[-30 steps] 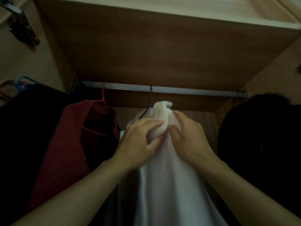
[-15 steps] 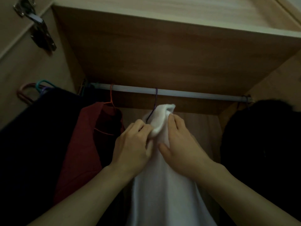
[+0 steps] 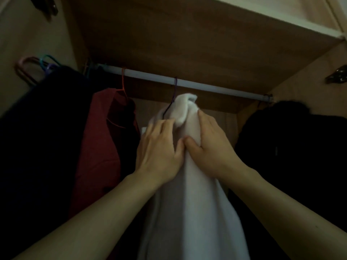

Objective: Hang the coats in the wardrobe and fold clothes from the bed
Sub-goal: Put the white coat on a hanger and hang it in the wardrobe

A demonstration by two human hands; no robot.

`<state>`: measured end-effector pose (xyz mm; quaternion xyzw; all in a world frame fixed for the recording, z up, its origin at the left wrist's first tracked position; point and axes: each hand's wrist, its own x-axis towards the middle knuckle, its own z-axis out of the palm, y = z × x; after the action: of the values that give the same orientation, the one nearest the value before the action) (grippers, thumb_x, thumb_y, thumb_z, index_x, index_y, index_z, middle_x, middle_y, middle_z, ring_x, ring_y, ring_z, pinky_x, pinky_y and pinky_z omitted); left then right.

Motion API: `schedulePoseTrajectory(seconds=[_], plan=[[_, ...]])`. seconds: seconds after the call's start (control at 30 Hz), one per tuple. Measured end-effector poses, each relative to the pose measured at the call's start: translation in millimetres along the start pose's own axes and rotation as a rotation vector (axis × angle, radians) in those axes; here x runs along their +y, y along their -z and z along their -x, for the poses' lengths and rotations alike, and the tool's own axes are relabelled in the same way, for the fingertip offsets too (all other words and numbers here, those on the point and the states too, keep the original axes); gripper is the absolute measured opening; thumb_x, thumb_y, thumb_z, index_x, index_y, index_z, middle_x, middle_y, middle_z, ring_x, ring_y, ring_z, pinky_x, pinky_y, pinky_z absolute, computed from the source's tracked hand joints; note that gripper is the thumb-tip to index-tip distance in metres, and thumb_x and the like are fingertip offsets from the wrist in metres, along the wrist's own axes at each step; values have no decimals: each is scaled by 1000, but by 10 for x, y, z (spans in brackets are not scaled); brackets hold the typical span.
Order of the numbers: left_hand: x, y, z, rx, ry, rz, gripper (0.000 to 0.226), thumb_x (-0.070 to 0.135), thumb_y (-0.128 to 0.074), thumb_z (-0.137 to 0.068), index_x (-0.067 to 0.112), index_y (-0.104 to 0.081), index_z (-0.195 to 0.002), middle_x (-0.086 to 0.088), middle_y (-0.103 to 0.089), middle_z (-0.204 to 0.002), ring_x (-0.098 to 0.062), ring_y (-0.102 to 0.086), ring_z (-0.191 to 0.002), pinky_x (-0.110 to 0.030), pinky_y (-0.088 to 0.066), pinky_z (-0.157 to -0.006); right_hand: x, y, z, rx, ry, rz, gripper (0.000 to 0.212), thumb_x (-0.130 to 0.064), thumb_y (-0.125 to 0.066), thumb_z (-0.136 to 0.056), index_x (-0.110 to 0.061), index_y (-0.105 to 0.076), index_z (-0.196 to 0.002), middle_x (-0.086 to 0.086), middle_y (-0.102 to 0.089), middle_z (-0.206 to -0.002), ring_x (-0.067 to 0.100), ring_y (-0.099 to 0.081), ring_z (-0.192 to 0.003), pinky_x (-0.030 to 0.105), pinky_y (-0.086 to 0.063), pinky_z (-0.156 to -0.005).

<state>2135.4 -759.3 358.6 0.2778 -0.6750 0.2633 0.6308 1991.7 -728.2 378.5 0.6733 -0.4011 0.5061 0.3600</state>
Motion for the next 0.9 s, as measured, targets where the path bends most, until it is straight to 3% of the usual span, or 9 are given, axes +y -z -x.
schedulePoseTrajectory(seconds=[0.3, 0.4, 0.53, 0.9], plan=[[493, 285, 143, -27, -38, -55, 49, 37, -47, -87, 15, -53, -131, -5, -56, -129, -23, -50, -113, -33, -41, -92, 31, 418, 408, -129, 19, -135, 68, -45, -52, -91, -17, -26, -148, 2, -40, -143, -3, -36, -103, 2, -27, -68], [756, 347, 256, -93, -18, -102, 51, 40, -46, -86, 15, -55, -130, -5, -57, -130, -25, -51, -116, -36, -42, -96, 121, 658, 579, -177, 3, -183, 56, -41, -56, -91, -18, -40, -139, 2, -49, -133, 11, -50, -113, 13, -34, -80], [1056, 406, 561, -195, 30, -183, 44, 37, -51, -93, 15, -55, -131, -5, -57, -130, -26, -50, -119, -38, -40, -98, 319, 1052, 875, -197, -106, -207, 62, -43, -58, -91, -16, -40, -144, 7, -47, -142, 22, -47, -130, 29, -38, -102], [1748, 734, 1272, -417, 108, -263, 44, 39, -51, -94, 18, -51, -133, 1, -53, -134, -21, -46, -120, -37, -43, -95, 486, 1692, 1896, -353, -252, -241, 60, -40, -55, -94, -13, -38, -145, 7, -42, -147, 22, -42, -134, 28, -32, -110]])
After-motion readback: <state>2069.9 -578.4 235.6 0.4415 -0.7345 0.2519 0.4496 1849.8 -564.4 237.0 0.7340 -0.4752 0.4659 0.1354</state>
